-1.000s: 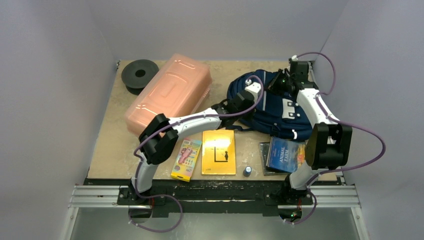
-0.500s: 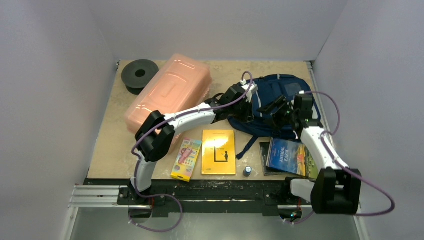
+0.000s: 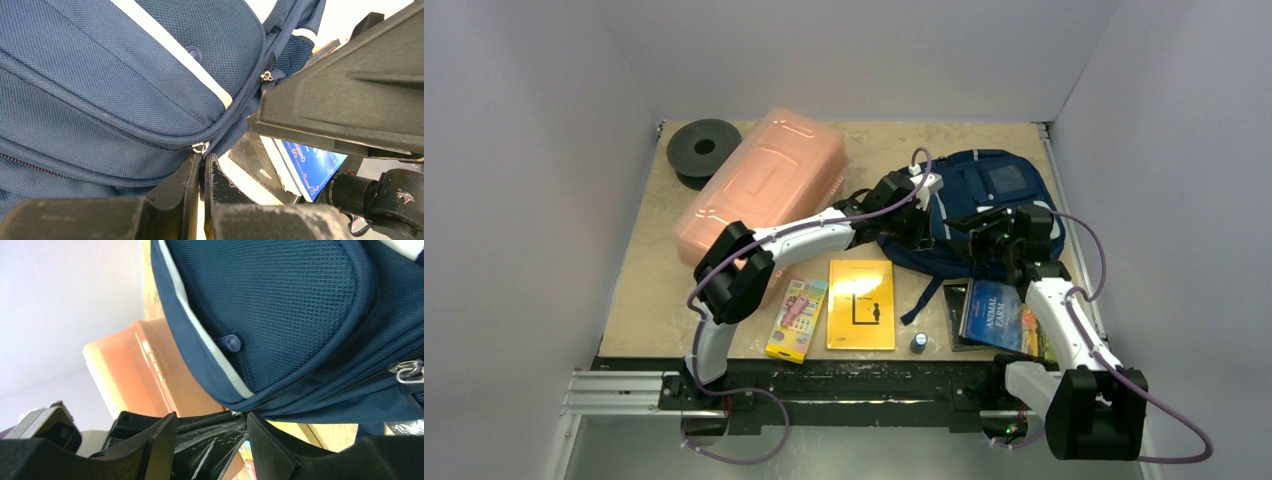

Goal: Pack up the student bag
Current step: Unzip the student bag at the center of the board.

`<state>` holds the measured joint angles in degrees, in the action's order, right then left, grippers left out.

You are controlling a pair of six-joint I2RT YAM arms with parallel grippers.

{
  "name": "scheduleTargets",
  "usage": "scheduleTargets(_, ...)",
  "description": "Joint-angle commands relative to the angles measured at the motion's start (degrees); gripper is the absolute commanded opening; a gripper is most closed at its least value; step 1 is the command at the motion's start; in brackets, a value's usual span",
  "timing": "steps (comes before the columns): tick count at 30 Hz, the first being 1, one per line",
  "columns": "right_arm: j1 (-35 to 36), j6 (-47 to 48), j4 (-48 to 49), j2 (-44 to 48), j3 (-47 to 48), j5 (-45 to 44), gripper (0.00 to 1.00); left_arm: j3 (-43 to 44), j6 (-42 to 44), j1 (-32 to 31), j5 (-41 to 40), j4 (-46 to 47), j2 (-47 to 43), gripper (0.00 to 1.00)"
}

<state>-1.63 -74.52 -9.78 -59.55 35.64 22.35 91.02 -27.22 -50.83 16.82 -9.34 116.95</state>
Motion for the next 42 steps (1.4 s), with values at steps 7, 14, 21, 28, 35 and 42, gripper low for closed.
scheduleTargets(7,-0.14,0.06,-1.81,-2.30,1.39,-4.71,0.63,3.01,2.31,-0.34,0.23,-0.47,-4.85,0.00)
scheduleTargets(14,-0.15,3.42,9.60,-15.94,7.71,-0.69,0.36,2.21,2.06,-0.36,1.37,-0.32,-5.93,0.00)
scheduleTargets(21,-1.27,21.30,-3.90,-23.47,22.01,-0.05,0.00,9.26,1.23,0.91,-14.98,-13.60,-3.36,0.00)
scheduleTargets(28,-8.38,33.38,-10.24,-23.72,21.56,7.79,0.00,14.78,2.57,7.22,-32.95,-20.29,1.06,0.00)
scheduleTargets(35,-14.25,38.25,-13.15,-22.68,21.61,2.73,0.00,19.48,8.01,12.97,-22.90,-18.22,4.51,0.00)
scheduleTargets(42,-9.84,50.25,-20.50,-25.16,32.06,-16.46,0.14,21.71,11.83,13.07,-9.55,-15.83,4.95,0.00)
